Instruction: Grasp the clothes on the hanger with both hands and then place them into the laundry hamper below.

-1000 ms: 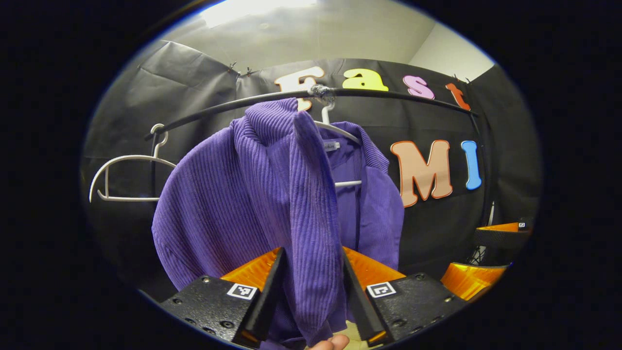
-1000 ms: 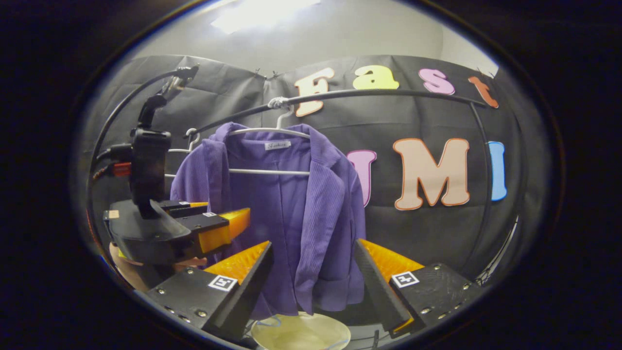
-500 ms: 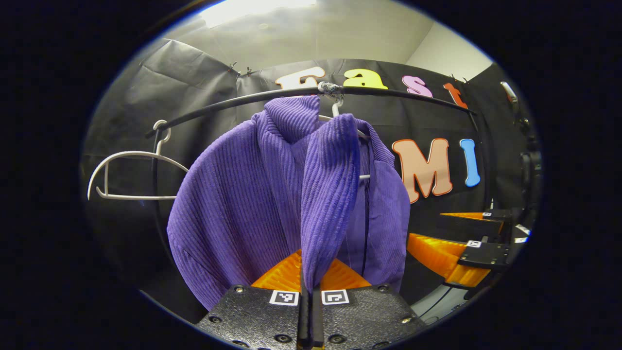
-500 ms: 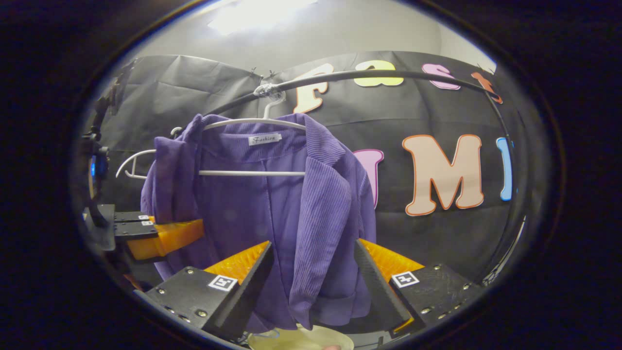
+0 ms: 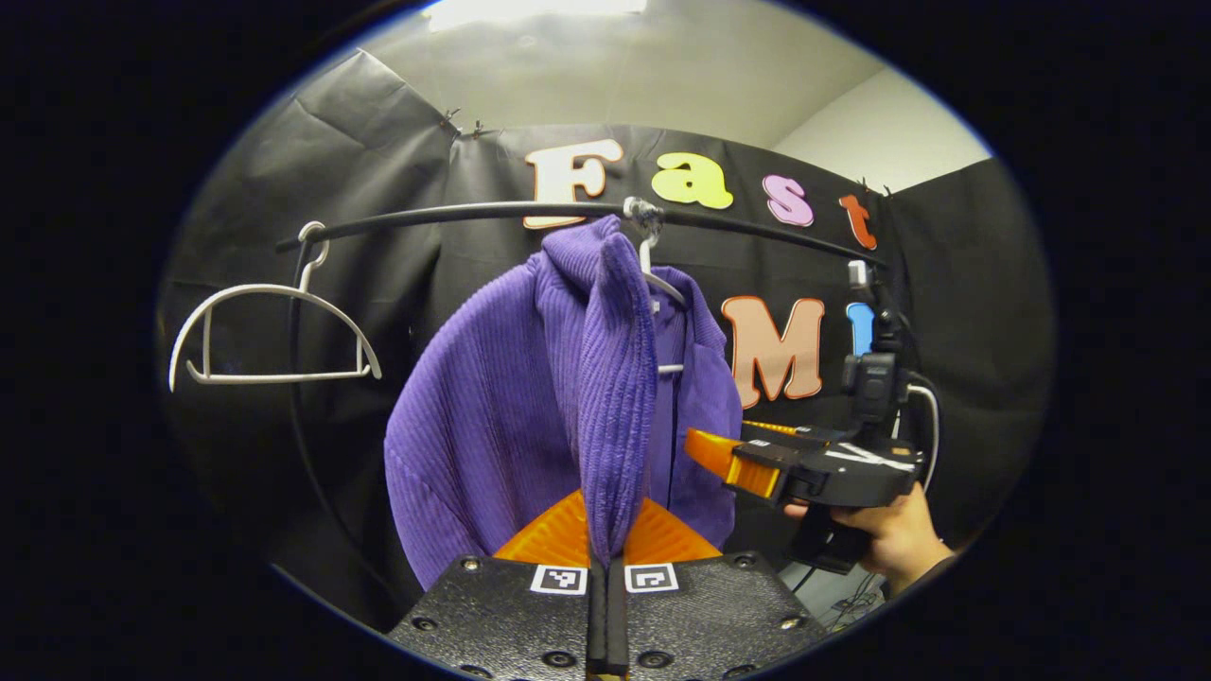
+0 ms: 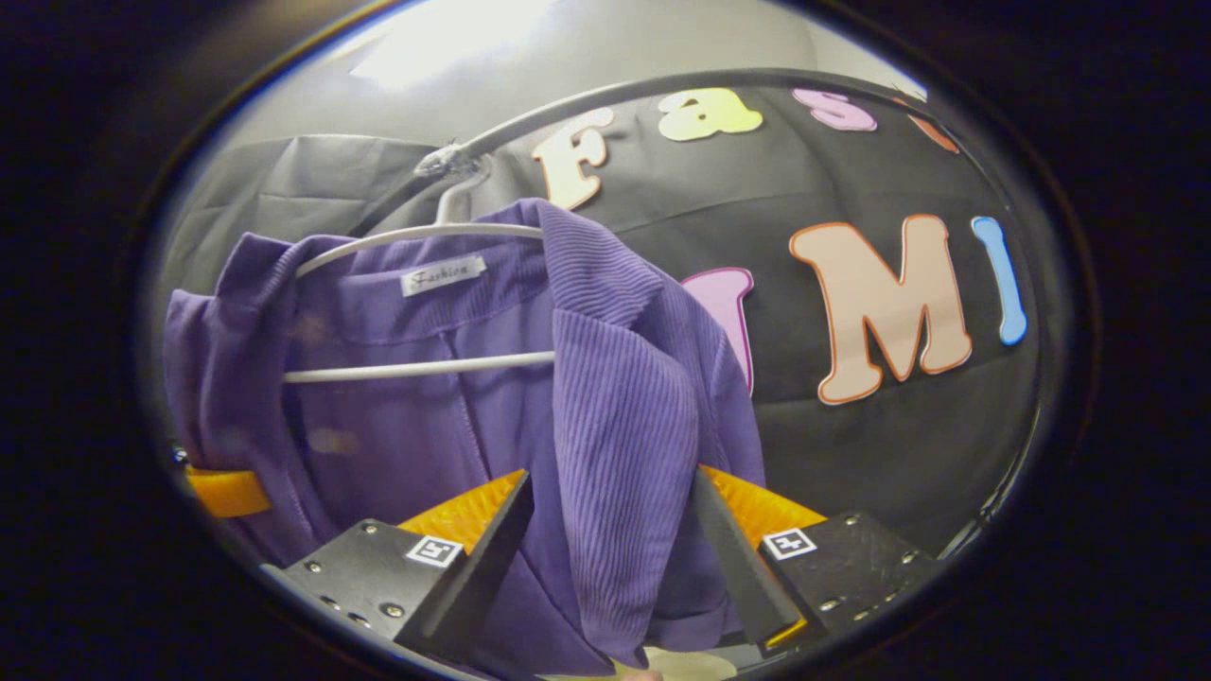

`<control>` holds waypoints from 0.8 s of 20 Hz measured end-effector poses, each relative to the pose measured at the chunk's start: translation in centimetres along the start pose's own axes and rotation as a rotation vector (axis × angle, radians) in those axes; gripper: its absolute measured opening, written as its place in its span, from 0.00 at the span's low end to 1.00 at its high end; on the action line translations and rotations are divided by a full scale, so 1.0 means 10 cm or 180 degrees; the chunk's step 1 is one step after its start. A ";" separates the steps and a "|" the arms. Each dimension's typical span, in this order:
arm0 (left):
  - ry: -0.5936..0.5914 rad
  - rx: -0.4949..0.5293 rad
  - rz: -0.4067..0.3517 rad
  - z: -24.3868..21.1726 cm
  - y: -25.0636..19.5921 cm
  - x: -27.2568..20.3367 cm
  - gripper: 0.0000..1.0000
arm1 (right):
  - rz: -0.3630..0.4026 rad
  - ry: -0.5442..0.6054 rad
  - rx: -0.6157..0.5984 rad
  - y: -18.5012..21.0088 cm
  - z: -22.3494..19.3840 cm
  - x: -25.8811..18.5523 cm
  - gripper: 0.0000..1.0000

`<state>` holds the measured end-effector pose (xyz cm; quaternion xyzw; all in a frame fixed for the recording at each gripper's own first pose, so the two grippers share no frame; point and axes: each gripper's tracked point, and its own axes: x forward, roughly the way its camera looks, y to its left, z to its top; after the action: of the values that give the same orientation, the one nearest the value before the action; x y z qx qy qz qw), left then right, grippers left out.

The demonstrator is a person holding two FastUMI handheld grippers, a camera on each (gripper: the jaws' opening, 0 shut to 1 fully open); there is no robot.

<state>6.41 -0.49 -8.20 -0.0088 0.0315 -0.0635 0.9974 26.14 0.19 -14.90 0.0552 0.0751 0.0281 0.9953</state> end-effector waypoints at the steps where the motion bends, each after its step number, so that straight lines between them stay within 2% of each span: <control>1: 0.0017 -0.0043 -0.0104 0.03 -0.06 -0.04 0.00 | -0.0013 0.0028 0.0029 0.00 -0.02 0.05 0.95; 2: 0.0029 -0.0092 -0.0217 0.08 -0.12 -0.08 0.00 | 0.0017 0.0040 0.0038 0.03 -0.02 0.10 0.94; 3: 0.0018 -0.0104 -0.0286 0.14 -0.14 -0.13 0.00 | 0.0015 0.0053 0.0034 0.05 -0.01 0.14 0.99; 6: 0.0048 -0.0107 -0.0459 0.22 -0.17 -0.24 0.00 | 0.0065 0.0276 0.0012 0.10 -0.15 0.23 0.94; 7: 0.0076 -0.0117 -0.0528 0.23 -0.19 -0.27 0.00 | -0.0099 0.0233 -0.0043 0.01 -0.13 0.23 0.64; 9: 0.0122 -0.0100 -0.0587 0.25 -0.11 -0.35 0.00 | -0.0062 0.0134 -0.0196 0.00 -0.05 0.17 0.05; 10: 0.0116 -0.0071 -0.0585 0.29 -0.05 -0.40 0.00 | 0.0003 0.0113 -0.0238 0.04 -0.02 0.14 0.09; 11: 0.0107 -0.0030 -0.0560 0.32 0.04 -0.44 0.01 | 0.0036 0.0108 -0.0237 0.04 -0.01 0.15 0.01; 16: 0.0032 0.0080 -0.0318 0.52 0.51 -0.52 0.00 | -0.0047 0.0036 -0.0248 -0.14 0.16 0.03 0.04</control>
<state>2.26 5.35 -2.81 0.0024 0.0352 -0.1137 0.9929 26.71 -1.32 -13.53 0.0157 0.0800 0.0240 0.9964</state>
